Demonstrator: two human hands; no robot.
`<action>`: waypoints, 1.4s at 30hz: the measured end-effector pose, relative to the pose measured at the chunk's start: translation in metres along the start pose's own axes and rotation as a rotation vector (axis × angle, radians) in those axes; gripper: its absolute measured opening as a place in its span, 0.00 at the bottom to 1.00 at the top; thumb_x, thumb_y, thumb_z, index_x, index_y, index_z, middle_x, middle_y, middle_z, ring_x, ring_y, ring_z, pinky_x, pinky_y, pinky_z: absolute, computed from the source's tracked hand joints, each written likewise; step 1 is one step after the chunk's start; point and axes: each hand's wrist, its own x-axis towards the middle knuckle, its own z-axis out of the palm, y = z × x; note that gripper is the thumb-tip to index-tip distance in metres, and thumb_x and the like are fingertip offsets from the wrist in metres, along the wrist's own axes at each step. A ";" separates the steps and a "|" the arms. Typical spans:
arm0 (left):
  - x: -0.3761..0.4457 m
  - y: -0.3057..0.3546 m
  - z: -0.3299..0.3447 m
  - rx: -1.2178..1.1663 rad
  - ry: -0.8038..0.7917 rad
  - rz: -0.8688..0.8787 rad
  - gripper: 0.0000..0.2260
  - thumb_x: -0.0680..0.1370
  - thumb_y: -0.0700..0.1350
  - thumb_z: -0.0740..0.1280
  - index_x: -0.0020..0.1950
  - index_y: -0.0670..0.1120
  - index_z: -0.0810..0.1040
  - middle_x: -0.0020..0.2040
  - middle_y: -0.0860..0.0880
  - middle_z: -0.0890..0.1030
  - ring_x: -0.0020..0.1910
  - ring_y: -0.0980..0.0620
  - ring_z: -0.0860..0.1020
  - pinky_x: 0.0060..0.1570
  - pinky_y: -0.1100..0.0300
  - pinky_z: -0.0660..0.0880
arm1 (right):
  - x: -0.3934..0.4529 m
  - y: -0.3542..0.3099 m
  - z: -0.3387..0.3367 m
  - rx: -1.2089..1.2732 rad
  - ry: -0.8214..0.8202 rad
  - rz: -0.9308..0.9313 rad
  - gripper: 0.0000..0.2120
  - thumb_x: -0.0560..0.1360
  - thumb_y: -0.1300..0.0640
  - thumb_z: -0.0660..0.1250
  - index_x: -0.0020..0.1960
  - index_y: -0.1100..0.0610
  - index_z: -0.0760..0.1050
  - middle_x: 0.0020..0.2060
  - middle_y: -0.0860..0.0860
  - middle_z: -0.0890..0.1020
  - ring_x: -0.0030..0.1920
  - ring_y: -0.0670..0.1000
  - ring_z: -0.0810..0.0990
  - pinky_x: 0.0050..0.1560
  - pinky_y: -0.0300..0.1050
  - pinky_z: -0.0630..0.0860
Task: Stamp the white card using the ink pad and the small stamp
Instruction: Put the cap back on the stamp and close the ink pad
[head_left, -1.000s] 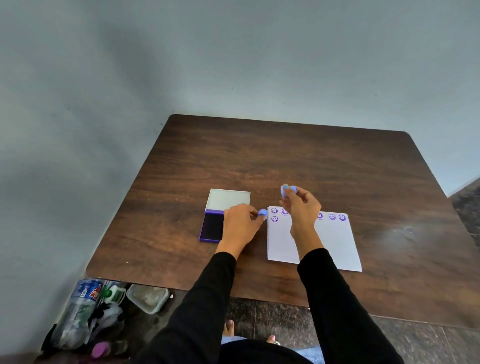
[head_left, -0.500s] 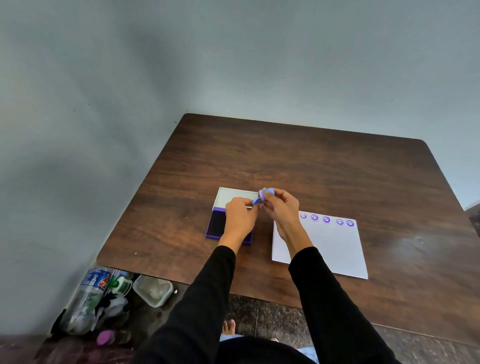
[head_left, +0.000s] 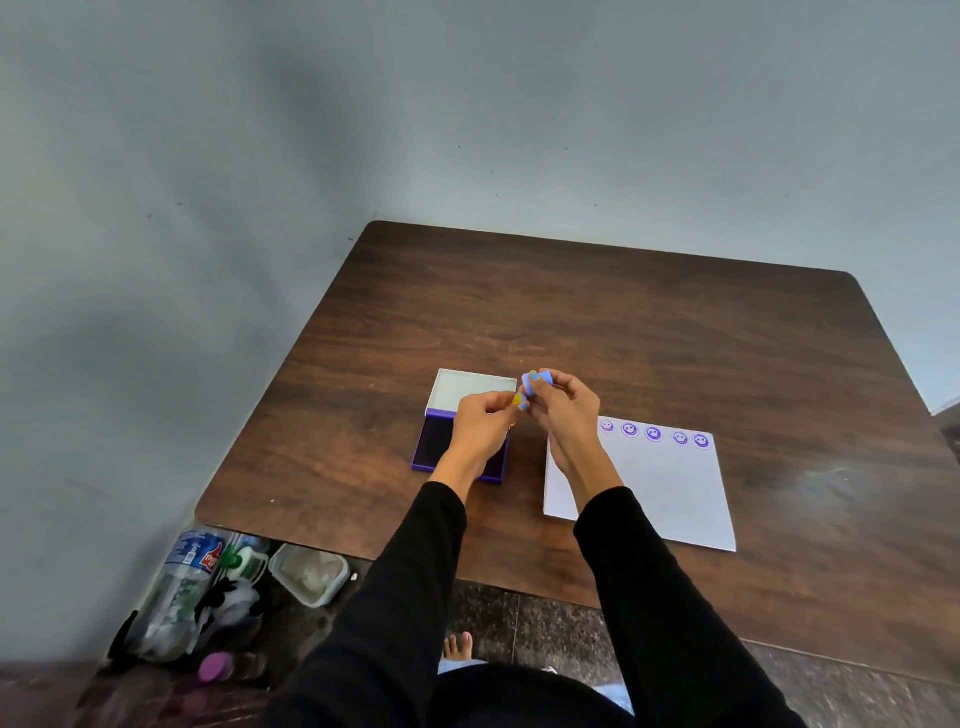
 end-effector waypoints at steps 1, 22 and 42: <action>0.000 0.000 0.001 -0.034 0.002 -0.009 0.14 0.77 0.42 0.68 0.62 0.41 0.78 0.58 0.43 0.81 0.57 0.49 0.77 0.60 0.55 0.74 | 0.000 0.000 0.000 -0.002 0.002 -0.001 0.09 0.72 0.65 0.69 0.52 0.63 0.76 0.48 0.60 0.82 0.50 0.57 0.82 0.47 0.46 0.82; 0.005 0.002 0.000 -0.318 0.077 -0.001 0.15 0.73 0.36 0.72 0.59 0.41 0.79 0.48 0.48 0.82 0.47 0.55 0.81 0.46 0.66 0.78 | 0.010 0.001 -0.003 -0.125 -0.069 0.003 0.12 0.75 0.64 0.65 0.58 0.64 0.77 0.49 0.57 0.82 0.48 0.53 0.82 0.44 0.39 0.79; -0.001 0.003 -0.002 -0.233 0.161 0.093 0.16 0.72 0.35 0.72 0.59 0.40 0.79 0.50 0.46 0.82 0.50 0.51 0.81 0.47 0.63 0.78 | 0.008 -0.005 -0.007 -0.139 -0.178 0.061 0.13 0.78 0.65 0.60 0.61 0.66 0.74 0.58 0.62 0.79 0.54 0.56 0.79 0.57 0.48 0.76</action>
